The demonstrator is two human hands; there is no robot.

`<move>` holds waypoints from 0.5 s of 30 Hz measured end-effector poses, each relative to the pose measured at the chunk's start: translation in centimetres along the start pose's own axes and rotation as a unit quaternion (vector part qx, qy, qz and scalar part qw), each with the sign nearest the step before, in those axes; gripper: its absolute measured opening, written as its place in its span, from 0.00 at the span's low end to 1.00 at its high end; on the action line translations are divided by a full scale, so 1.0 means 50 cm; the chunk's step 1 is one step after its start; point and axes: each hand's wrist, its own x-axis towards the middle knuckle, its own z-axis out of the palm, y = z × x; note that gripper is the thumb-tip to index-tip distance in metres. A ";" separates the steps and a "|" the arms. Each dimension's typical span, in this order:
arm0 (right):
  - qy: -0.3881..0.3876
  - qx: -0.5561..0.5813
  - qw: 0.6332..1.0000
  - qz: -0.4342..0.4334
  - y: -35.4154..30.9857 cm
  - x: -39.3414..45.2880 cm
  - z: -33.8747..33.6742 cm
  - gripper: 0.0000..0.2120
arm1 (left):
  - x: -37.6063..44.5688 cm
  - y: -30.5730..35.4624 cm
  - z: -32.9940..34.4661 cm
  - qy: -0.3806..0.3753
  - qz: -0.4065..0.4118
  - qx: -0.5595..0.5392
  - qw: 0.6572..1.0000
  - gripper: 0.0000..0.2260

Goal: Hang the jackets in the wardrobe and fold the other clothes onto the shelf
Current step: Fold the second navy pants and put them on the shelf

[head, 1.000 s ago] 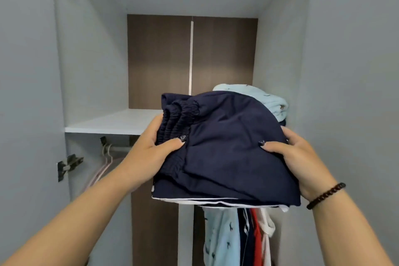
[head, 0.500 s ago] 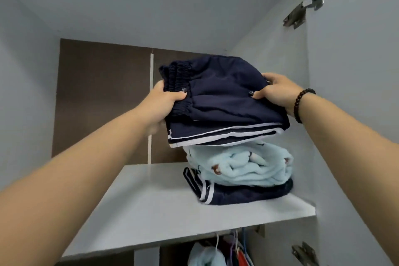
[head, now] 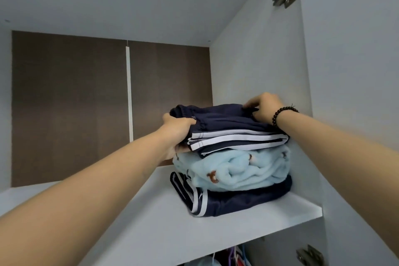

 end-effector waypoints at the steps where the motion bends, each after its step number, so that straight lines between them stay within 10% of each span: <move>1: -0.033 -0.019 0.999 -0.009 0.000 -0.002 0.005 0.18 | -0.007 -0.003 0.002 -0.003 -0.011 0.014 1.000 0.27; 5: -0.159 -0.132 0.978 -0.021 -0.018 0.000 0.017 0.15 | -0.012 0.015 -0.005 0.020 -0.011 0.203 0.979 0.32; 10: -0.180 -0.050 0.981 -0.051 -0.063 0.011 0.029 0.18 | 0.001 0.064 0.038 0.033 0.128 0.443 0.887 0.23; 15: -0.294 -0.082 0.950 -0.062 -0.038 0.002 0.104 0.22 | 0.040 -0.015 0.077 -0.049 0.069 0.652 0.753 0.23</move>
